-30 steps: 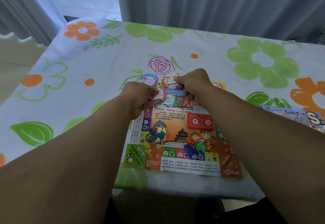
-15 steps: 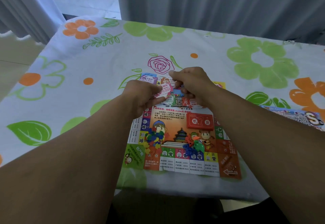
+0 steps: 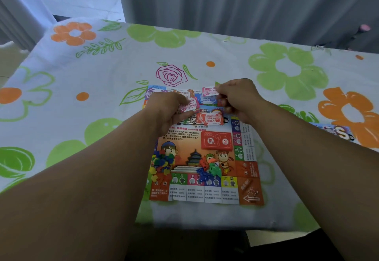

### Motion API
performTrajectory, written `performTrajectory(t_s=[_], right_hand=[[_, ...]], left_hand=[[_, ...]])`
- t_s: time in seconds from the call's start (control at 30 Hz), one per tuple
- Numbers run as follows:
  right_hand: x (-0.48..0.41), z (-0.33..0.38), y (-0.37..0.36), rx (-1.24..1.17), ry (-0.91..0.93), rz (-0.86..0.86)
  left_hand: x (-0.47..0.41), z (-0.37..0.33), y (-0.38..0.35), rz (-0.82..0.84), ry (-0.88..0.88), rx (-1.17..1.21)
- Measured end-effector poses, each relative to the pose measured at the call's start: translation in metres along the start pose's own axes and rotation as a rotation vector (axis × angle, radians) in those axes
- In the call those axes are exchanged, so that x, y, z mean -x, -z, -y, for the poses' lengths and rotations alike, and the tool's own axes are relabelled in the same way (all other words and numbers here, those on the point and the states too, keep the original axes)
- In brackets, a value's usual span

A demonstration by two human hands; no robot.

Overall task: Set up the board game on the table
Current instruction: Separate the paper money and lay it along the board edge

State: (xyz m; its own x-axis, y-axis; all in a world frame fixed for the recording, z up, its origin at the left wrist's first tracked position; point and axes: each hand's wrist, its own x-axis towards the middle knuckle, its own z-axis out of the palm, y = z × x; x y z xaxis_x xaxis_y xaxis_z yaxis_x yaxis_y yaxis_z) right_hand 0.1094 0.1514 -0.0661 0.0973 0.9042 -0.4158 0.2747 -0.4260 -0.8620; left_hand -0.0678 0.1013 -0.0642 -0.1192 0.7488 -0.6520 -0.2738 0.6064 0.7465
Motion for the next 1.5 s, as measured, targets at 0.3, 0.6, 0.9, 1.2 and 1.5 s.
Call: performTrajectory(t_s=[0.3, 0.6, 0.9, 1.2, 1.5], right_hand=[[-0.007, -0.017, 0.039, 0.066, -0.043, -0.159], [-0.007, -0.017, 0.044, 0.131, -0.006, -0.234], [0.01, -0.01, 0.034, 0.166, 0.09, 0.211], [-0.005, -0.017, 0.049, 0.059, -0.07, -0.132], [-0.011, -0.023, 0.046, 0.271, -0.011, -0.256]], left_hand=[[0.004, 0.002, -0.023, 0.055, 0.01, -0.036], [0.004, 0.004, -0.036, 0.068, -0.018, -0.078], [0.004, 0.007, -0.043, 0.093, -0.02, -0.063], [-0.002, 0.008, -0.041, 0.07, -0.001, -0.053], [0.002, 0.007, -0.038, 0.095, 0.02, -0.052]])
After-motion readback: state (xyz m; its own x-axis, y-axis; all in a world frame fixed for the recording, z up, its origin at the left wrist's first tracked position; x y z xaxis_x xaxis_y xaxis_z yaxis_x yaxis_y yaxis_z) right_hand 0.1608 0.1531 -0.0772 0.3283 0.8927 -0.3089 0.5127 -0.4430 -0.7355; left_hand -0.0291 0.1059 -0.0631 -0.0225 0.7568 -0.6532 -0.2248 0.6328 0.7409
